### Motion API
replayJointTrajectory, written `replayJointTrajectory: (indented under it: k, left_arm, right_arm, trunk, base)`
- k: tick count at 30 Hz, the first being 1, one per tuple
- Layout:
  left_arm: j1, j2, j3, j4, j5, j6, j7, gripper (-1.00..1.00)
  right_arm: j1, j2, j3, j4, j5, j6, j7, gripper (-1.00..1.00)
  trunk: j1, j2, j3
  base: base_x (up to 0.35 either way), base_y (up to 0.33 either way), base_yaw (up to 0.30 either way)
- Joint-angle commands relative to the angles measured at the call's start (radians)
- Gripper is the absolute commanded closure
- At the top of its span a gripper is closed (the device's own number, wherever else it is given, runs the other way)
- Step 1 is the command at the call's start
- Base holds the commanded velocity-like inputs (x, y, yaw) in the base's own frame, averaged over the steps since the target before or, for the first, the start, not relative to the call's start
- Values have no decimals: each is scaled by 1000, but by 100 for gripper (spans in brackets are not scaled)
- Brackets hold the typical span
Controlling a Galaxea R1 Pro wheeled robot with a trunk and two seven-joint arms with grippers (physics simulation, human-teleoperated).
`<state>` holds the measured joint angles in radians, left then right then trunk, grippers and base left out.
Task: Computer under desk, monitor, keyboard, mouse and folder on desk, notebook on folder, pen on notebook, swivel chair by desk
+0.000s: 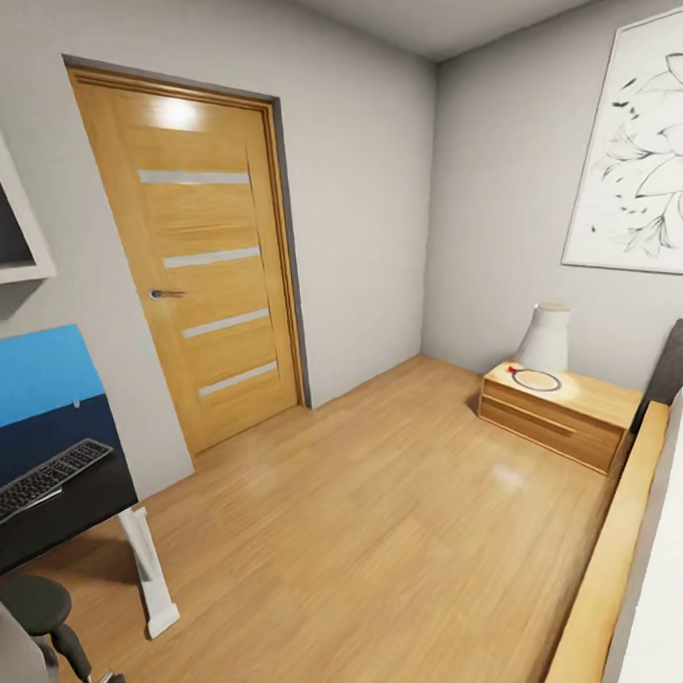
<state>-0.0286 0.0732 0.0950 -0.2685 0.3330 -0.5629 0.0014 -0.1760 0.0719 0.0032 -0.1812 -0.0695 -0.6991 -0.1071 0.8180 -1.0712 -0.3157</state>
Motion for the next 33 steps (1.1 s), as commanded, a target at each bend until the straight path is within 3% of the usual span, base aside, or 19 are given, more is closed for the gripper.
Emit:
replayJointTrajectory:
  k: [1, 13, 33]
  left_arm:
    - [-1, 0, -2, 10, -1, -3, 0, -100]
    - [-2, -4, -56, 55, -2, -3, 0, -100]
    - [-1, -5, -60, 57, -3, -13, 0, -100]
  right_arm:
    - [0, 0, 1, 0, -7, -3, 1, -100]
    - [0, 0, 1, 0, -6, -3, 1, -100]
    - [0, -2, 1, 0, -6, -3, 2, -100]
  trunk:
    - [0, -1, -1]
    - [0, -1, -1]
    - [0, -1, -2]
  base:
    - [0, 0, 287]
    - [0, 0, 287]
    - [0, 0, 262]
